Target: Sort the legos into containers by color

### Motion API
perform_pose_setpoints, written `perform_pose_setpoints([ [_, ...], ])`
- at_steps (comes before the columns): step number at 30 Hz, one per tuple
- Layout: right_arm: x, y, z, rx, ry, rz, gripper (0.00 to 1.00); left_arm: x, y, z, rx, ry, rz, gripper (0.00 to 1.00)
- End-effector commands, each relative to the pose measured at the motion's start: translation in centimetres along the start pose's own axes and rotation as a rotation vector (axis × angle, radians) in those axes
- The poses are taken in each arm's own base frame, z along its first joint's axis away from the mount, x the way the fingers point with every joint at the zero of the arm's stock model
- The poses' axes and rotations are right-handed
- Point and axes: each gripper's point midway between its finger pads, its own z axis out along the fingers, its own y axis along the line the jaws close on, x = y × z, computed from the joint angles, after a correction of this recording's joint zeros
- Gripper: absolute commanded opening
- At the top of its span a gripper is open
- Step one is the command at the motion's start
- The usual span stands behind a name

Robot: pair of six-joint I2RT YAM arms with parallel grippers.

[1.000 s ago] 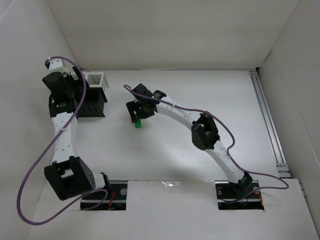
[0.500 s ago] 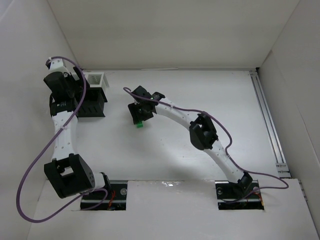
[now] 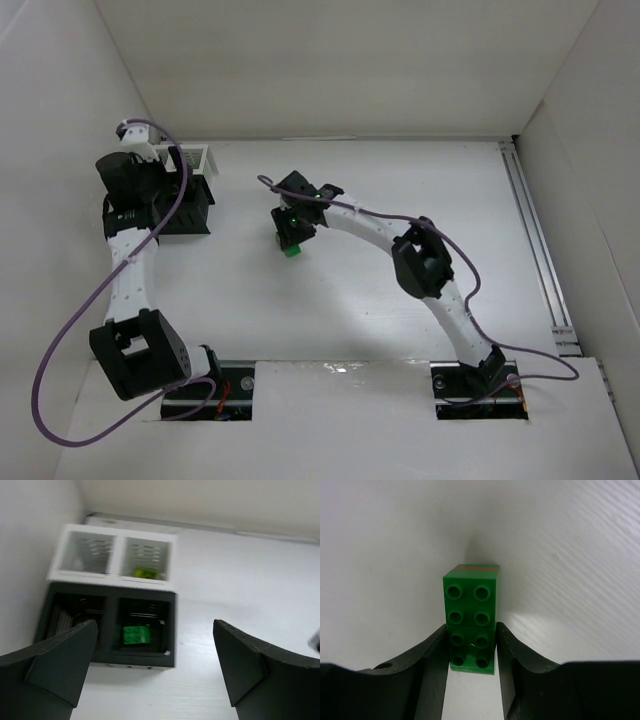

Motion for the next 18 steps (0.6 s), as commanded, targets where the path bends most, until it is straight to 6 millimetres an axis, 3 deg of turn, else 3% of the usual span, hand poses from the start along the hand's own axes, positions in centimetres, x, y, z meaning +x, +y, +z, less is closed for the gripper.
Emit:
perform_pose_setpoints([
  [1,-5.9,-1.2,-8.2,-0.148,-0.204,-0.003,0.0,0.9,-6.1,-3.2,0.363,-0.031,0.165,0.99],
  [2,-7.9,-1.4,-9.5,-0.197,-0.293,-0.006,0.0,0.8,-7.8,-5.0,0.474,-0.063,0.211,0.99],
  [3,-8.5,-2.9,-11.0,-0.262,-0.317,0.001,0.0,1.4,-8.7,-5.8,0.528,-0.066,0.221,0.99],
  [5,-9.8,-3.9,-14.3,-0.35,-0.378,-0.023,0.0,2.8,-10.3,-7.1,0.633,-0.062,0.215,0.99],
  [6,-9.5,-2.7,-15.9,-0.52,-0.364,-0.057,0.0,3.3,-11.4,-7.9,0.708,-0.054,0.198,0.99],
  [7,-10.4,-4.8,-17.9,-0.59,-0.396,-0.057,0.0,3.2,-12.0,-8.4,0.744,-0.045,0.157,0.99],
  [10,-11.8,-5.6,-22.2,-0.84,-0.428,-0.047,0.0,4.4,-13.7,-9.1,0.901,0.01,0.077,0.97],
  [14,-11.6,-4.3,-24.1,-0.955,-0.427,-0.144,0.0,5.4,-15.4,-9.1,1.081,0.085,-0.035,0.86],
  [17,-11.6,-2.2,-25.4,-1.047,-0.401,-0.165,0.0,5.8,-17.3,-8.9,1.232,0.173,-0.115,0.82],
  [18,-11.4,-1.1,-25.8,-1.075,-0.388,-0.173,0.0,4.9,-17.8,-8.9,1.267,0.174,-0.105,0.82],
])
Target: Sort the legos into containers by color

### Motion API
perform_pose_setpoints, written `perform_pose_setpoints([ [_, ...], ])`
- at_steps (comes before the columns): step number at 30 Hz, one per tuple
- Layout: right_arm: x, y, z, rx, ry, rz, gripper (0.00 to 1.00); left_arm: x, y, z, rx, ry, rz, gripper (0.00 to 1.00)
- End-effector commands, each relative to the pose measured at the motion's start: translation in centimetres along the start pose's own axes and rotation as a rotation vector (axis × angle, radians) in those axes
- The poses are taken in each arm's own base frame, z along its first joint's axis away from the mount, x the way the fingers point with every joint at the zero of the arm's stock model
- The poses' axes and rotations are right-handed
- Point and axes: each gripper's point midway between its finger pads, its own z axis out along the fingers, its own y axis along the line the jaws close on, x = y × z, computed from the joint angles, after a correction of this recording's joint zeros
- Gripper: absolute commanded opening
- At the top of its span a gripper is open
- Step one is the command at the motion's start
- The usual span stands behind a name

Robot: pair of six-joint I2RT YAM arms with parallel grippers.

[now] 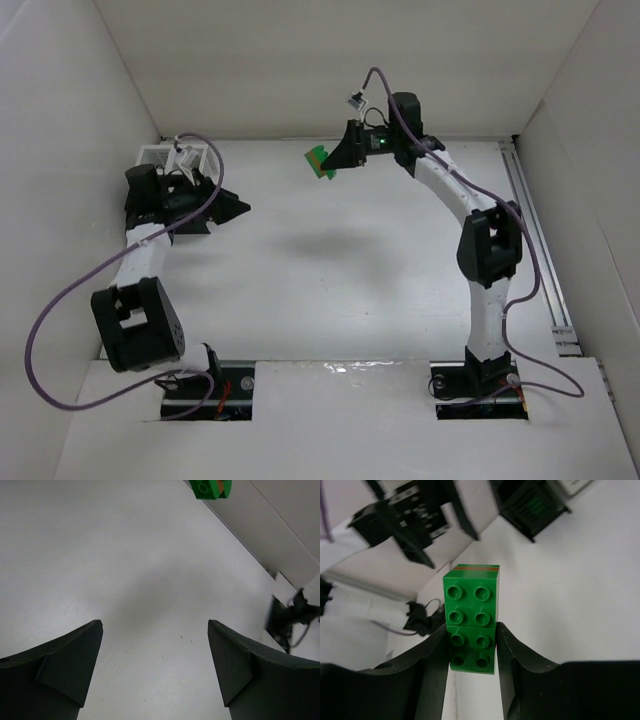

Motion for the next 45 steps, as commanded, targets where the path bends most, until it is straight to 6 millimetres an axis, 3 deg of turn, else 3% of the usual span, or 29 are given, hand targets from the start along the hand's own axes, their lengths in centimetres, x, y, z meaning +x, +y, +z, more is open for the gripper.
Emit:
perform_pose_setpoints([
  [1,0.8,7.7,2.7,-0.289,0.094,-0.127,0.0,-1.3,-3.9,1.6,0.269,0.046,0.015,0.82],
  [3,1.5,9.1,3.4,-0.336,0.119,-0.148,0.0,-2.1,-4.7,2.3,0.32,0.058,0.084,0.82],
  [4,1.7,9.4,3.7,-0.343,0.126,-0.149,0.0,-2.1,-5.1,2.8,0.339,0.068,0.109,0.82],
  [5,1.7,9.5,3.6,-0.352,0.128,-0.158,0.0,-0.7,-5.3,3.4,0.367,0.096,0.113,0.82],
  [7,2.2,10.3,4.2,-0.366,0.144,-0.146,0.0,-1.3,-6.0,3.9,0.41,0.097,0.154,0.82],
  [9,2.5,10.0,4.3,-0.373,0.151,-0.137,0.0,0.2,-6.6,3.8,0.444,0.124,0.048,0.82],
  [10,2.2,10.3,4.3,-0.375,0.147,-0.147,0.0,0.4,-6.3,4.0,0.465,0.089,0.173,0.82],
  [11,2.5,10.7,4.6,-0.382,0.156,-0.139,0.0,-0.5,-6.6,4.0,0.479,0.064,0.224,0.82],
  [13,2.6,10.9,5.0,-0.392,0.162,-0.139,0.0,0.1,-6.7,4.1,0.497,0.053,0.092,0.82],
  [17,2.9,11.2,5.3,-0.398,0.17,-0.131,0.0,-0.2,-7.2,4.2,0.509,0.036,0.177,0.83],
  [22,3.0,10.9,6.1,-0.387,0.167,-0.111,0.0,-1.8,-7.5,4.3,0.522,0.01,0.203,0.85],
  [25,2.9,11.3,6.4,-0.386,0.164,-0.11,0.0,-3.2,-6.9,4.7,0.505,0.038,0.239,0.92],
  [28,3.0,10.5,6.3,-0.357,0.151,-0.089,0.0,-4.0,-5.2,5.9,0.409,0.173,0.152,1.0],
  [29,2.9,9.9,6.0,-0.347,0.147,-0.08,0.0,-6.4,-4.8,7.2,0.357,0.158,0.261,1.0],
  [30,2.8,10.1,5.9,-0.337,0.137,-0.081,0.0,-6.9,-3.4,7.9,0.22,0.184,0.234,1.0],
  [31,2.5,9.4,5.6,-0.311,0.121,-0.07,0.0,-7.6,-3.9,8.1,0.161,0.173,0.091,1.0],
  [32,2.2,9.4,5.0,-0.303,0.11,-0.073,0.0,-7.6,-3.9,8.1,0.141,0.157,0.063,1.0],
  [34,1.9,9.1,4.7,-0.297,0.104,-0.072,0.0,-10.0,-4.7,8.2,0.125,0.087,0.071,1.0],
  [35,1.7,9.6,4.5,-0.299,0.1,-0.082,0.0,-9.7,-4.9,8.1,0.124,0.08,0.013,1.0],
  [38,1.4,9.5,4.1,-0.306,0.093,-0.101,0.0,-9.2,-5.7,7.7,0.152,0.075,0.065,1.0],
  [39,1.4,9.5,4.1,-0.306,0.093,-0.101,0.0,-7.3,-6.2,7.6,0.194,0.094,-0.04,1.0],
  [40,0.9,9.5,3.7,-0.31,0.086,-0.118,0.0,-9.1,-8.2,7.2,0.284,0.021,0.081,1.0],
  [41,0.9,9.5,3.7,-0.31,0.086,-0.118,0.0,-9.3,-8.9,7.0,0.304,-0.017,0.072,1.0],
  [42,0.9,9.7,3.6,-0.319,0.089,-0.127,0.0,-7.3,-9.0,6.8,0.327,-0.022,0.004,1.0],
  [43,0.6,9.9,3.6,-0.322,0.085,-0.138,0.0,-8.9,-10.9,6.1,0.382,-0.086,0.037,1.0],
  [45,0.6,9.9,3.6,-0.332,0.089,-0.147,0.0,-7.9,-11.5,6.2,0.439,-0.049,0.023,0.85],
])
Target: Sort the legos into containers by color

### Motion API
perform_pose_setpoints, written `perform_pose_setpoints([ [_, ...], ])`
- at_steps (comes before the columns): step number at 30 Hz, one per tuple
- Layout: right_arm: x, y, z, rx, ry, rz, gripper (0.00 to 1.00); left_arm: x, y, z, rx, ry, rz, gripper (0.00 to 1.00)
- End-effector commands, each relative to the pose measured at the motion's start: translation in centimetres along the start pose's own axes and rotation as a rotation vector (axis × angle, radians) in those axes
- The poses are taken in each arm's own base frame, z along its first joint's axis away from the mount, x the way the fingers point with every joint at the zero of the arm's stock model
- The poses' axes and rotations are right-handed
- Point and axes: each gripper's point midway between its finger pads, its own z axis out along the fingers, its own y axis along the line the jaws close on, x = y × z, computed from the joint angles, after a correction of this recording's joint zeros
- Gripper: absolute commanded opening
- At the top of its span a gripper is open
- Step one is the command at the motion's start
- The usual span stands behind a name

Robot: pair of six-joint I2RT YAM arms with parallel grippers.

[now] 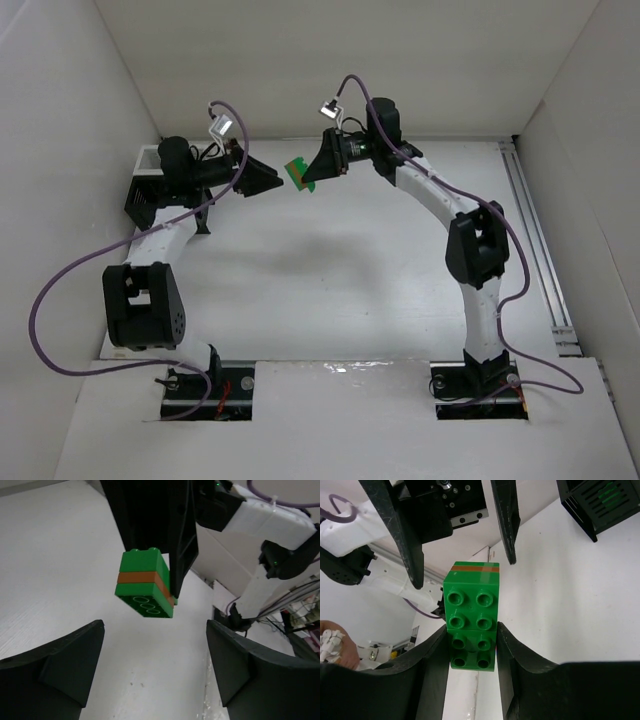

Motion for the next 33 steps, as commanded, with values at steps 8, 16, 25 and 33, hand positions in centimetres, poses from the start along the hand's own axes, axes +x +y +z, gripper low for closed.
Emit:
perform_pose_setpoints([
  [8,-2.6,5.2,-0.3,-0.096,0.001,-0.175,0.0,-2.3,-5.5,0.1,0.208,-0.041,0.147,0.72],
  [16,-2.3,6.3,0.3,-0.132,0.019,-0.191,0.0,-1.8,-4.3,0.4,0.178,-0.031,0.1,0.71],
  [25,-3.1,8.0,0.1,-0.129,-0.007,-0.235,0.0,-1.2,-3.4,0.5,0.154,-0.026,0.094,0.71],
  [33,-3.1,9.4,0.7,-0.157,0.005,-0.274,0.0,-1.2,-3.1,0.5,0.15,-0.022,0.082,0.71],
])
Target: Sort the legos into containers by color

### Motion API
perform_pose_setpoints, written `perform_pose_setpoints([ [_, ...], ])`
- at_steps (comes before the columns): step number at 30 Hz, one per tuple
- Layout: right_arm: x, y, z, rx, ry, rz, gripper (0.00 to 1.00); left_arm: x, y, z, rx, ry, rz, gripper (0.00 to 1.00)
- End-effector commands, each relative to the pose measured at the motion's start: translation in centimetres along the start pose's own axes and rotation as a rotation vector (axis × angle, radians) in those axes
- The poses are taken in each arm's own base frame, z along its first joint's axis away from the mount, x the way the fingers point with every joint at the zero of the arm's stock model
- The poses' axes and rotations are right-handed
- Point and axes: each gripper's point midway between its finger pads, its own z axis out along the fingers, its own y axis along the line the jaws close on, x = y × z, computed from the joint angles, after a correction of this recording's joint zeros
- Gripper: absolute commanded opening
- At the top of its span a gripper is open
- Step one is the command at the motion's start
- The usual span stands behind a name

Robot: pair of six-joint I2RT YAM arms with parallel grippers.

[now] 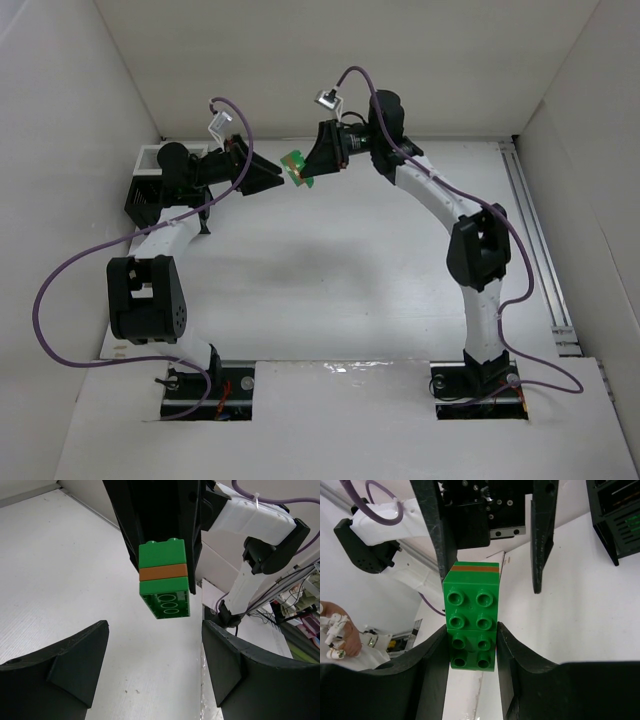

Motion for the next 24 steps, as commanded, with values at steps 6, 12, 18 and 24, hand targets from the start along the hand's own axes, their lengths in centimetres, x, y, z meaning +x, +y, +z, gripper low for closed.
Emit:
perform_pose_setpoints([
  [6,-2.0,4.9,1.7,-0.077,0.01,-0.182,0.0,-0.4,-1.2,0.4,0.031,0.012,0.076,0.71],
  [12,-2.0,4.7,2.2,-0.086,0.014,-0.189,0.0,-0.1,-1.9,0.6,0.054,0.032,0.094,0.69],
  [18,-1.9,4.4,2.3,-0.078,0.008,-0.18,0.0,0.0,-2.9,0.8,0.09,0.04,0.141,0.65],
  [24,-1.9,2.6,1.1,-0.05,-0.003,-0.151,0.0,0.3,-3.0,0.7,0.095,0.049,0.129,0.65],
])
